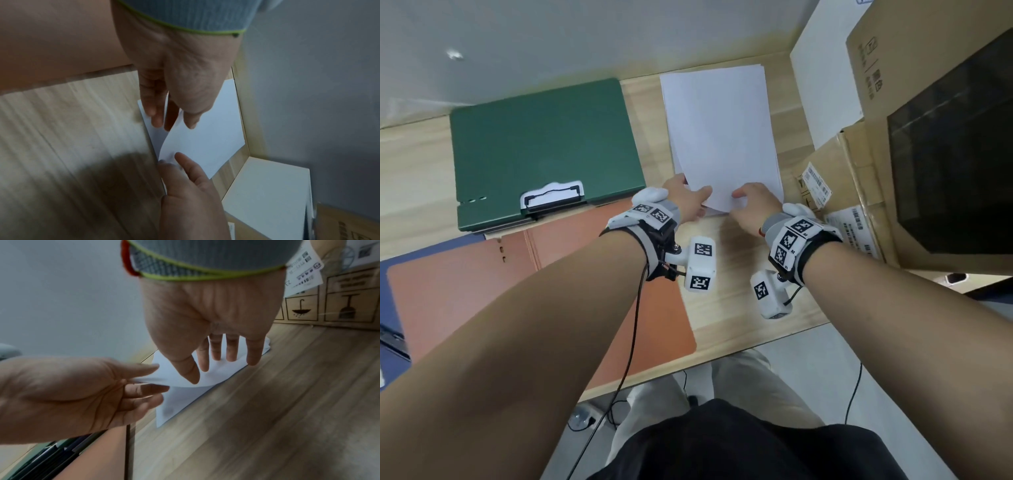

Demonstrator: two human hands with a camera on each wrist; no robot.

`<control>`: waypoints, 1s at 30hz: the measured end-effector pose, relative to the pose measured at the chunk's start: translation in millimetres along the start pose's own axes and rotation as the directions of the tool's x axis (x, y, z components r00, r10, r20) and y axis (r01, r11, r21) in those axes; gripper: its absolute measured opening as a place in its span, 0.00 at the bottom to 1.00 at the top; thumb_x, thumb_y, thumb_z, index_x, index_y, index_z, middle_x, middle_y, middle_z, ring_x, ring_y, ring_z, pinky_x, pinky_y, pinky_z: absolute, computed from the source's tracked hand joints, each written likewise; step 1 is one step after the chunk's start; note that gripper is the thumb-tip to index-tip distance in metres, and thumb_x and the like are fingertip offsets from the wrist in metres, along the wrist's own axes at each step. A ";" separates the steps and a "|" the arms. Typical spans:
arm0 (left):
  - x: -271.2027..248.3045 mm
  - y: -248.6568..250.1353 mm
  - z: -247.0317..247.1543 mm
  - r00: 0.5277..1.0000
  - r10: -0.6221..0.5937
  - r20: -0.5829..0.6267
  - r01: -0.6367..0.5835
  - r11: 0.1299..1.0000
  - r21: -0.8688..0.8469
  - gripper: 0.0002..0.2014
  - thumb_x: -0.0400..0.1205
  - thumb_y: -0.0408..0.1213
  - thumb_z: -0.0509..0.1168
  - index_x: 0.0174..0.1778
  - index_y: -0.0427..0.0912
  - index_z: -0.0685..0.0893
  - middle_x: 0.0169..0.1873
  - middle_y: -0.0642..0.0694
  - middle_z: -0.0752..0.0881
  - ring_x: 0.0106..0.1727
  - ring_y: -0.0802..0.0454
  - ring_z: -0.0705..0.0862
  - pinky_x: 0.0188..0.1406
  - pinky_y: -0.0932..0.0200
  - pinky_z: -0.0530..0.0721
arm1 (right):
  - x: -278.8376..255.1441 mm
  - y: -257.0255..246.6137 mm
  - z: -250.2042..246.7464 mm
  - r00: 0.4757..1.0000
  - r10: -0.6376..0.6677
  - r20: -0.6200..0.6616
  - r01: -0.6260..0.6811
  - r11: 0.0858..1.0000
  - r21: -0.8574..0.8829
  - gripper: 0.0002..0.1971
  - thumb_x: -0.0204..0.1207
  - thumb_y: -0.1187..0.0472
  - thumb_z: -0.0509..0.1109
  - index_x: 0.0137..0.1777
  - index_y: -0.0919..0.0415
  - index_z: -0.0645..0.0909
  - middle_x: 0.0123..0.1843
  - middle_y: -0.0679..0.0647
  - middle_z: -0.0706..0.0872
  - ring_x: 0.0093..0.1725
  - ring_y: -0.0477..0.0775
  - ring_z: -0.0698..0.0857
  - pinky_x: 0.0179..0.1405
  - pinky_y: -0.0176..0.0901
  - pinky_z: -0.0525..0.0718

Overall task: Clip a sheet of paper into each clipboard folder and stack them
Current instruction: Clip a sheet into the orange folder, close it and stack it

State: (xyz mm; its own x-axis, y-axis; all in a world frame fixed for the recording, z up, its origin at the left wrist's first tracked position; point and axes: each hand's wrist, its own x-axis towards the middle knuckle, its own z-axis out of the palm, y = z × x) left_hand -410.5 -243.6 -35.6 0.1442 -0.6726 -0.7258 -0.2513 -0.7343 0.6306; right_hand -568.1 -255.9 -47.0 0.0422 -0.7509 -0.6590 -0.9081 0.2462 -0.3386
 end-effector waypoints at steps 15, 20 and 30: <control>-57.1 -20.2 -90.6 0.966 0.248 0.067 -0.250 0.968 0.018 0.23 0.82 0.21 0.65 0.72 0.43 0.79 0.61 0.44 0.86 0.51 0.46 0.88 0.44 0.60 0.91 | -23.3 -13.2 -43.5 0.980 0.169 -0.107 -0.017 0.601 0.799 0.35 0.70 0.47 0.80 0.75 0.55 0.72 0.61 0.46 0.85 0.57 0.51 0.87 0.52 0.49 0.86; -90.5 -64.7 -130.5 0.985 0.136 0.102 -0.156 0.963 0.219 0.13 0.81 0.34 0.74 0.62 0.44 0.87 0.52 0.46 0.90 0.49 0.50 0.86 0.54 0.56 0.84 | -42.0 -47.9 -29.5 0.999 0.016 0.031 -0.035 0.484 0.874 0.11 0.73 0.54 0.79 0.54 0.52 0.87 0.52 0.48 0.92 0.52 0.54 0.91 0.57 0.61 0.87; -107.4 -200.7 -195.5 0.960 -0.220 -0.174 0.249 0.953 0.171 0.11 0.72 0.44 0.81 0.42 0.45 0.88 0.30 0.44 0.91 0.32 0.49 0.89 0.38 0.56 0.91 | -71.5 -63.4 68.2 0.970 0.023 0.241 -0.087 0.961 0.261 0.31 0.69 0.34 0.74 0.60 0.59 0.85 0.53 0.57 0.90 0.40 0.58 0.86 0.37 0.46 0.82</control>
State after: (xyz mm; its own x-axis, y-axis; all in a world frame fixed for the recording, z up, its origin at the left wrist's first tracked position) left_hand -188.4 -41.9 -30.5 0.3602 -0.5002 -0.7874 -0.3669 -0.8520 0.3733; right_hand -485.1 -176.0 -24.2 0.1209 -0.5752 -0.8090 -0.7678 0.4624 -0.4435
